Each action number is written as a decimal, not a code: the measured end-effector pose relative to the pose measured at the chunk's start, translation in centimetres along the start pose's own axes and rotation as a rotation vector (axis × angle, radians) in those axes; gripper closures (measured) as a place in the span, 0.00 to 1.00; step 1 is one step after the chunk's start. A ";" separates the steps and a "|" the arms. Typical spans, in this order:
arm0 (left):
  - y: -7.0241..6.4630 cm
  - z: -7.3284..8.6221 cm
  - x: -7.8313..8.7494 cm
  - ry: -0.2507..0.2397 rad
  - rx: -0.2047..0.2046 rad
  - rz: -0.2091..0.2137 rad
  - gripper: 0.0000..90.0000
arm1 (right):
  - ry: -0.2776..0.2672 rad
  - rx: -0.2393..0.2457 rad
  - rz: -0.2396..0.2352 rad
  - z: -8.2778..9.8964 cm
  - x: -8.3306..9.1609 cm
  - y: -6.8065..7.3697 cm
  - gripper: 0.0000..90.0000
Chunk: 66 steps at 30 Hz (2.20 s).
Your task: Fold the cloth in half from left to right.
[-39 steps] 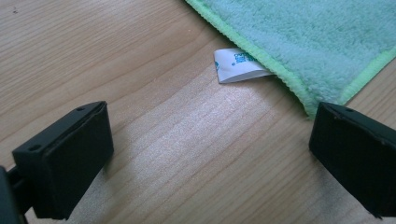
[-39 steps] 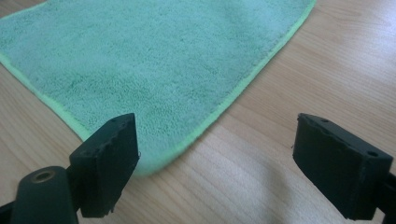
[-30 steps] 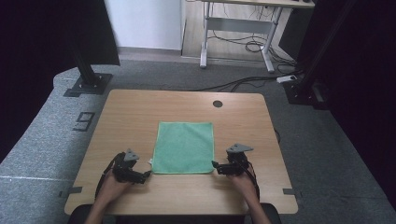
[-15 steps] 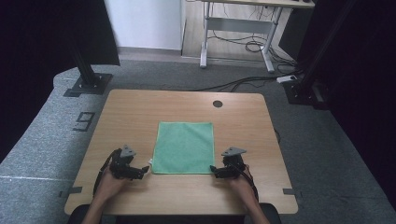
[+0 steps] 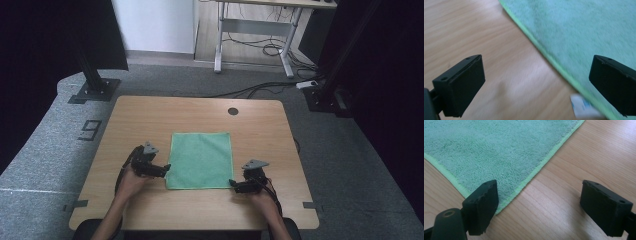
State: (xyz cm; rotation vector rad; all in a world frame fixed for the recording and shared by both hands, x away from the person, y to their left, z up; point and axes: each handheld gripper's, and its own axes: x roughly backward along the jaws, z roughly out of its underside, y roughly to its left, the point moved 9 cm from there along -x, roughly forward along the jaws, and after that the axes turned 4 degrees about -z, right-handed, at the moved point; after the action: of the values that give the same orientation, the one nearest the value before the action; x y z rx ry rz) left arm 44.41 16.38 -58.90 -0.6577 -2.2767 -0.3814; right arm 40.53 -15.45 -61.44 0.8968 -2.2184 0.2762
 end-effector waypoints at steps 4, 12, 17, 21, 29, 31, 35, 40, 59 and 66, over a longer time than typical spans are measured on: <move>-0.2 -1.2 -1.6 0.006 -0.001 -0.006 0.00 | 0.004 0.003 0.000 0.2 0.2 -0.2 0.17; 0.8 -2.9 -4.1 0.001 0.045 -0.041 0.01 | 0.008 0.016 -0.016 0.4 0.6 -0.3 0.19; 1.4 -2.5 -5.5 0.039 0.046 -0.076 0.01 | 0.010 0.020 -0.019 0.4 0.6 -0.4 0.20; 1.4 -2.1 -5.6 0.037 0.047 -0.075 0.02 | 0.010 0.025 -0.024 0.5 0.6 -0.4 0.20; 0.9 -1.1 -4.3 0.047 0.019 -0.094 0.04 | 0.018 0.032 -0.031 0.4 0.6 -0.4 0.20; 0.8 -0.7 -3.9 0.051 0.021 -0.090 0.04 | 0.023 0.031 -0.030 0.3 0.5 -0.4 0.20; 0.6 0.3 -2.9 0.057 0.022 -0.087 0.04 | 0.025 0.034 -0.026 0.1 0.4 -0.6 0.20; 0.1 1.3 -1.7 0.061 -0.001 -0.092 0.04 | 0.026 0.043 -0.016 -0.2 0.1 -0.7 0.21; 0.8 1.0 -0.6 0.019 0.028 -0.054 0.04 | -0.011 -0.004 0.006 -0.4 -0.1 -1.7 0.22; 2.8 -0.1 -0.6 0.001 0.064 -0.066 0.16 | -0.028 -0.010 0.012 -0.4 -0.2 -1.7 0.21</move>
State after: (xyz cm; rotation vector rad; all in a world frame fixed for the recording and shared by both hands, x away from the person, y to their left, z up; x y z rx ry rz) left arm 46.42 18.45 -59.08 -0.5514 -2.3041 -0.3380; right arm 41.96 -16.42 -61.41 0.8878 -2.2494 0.2596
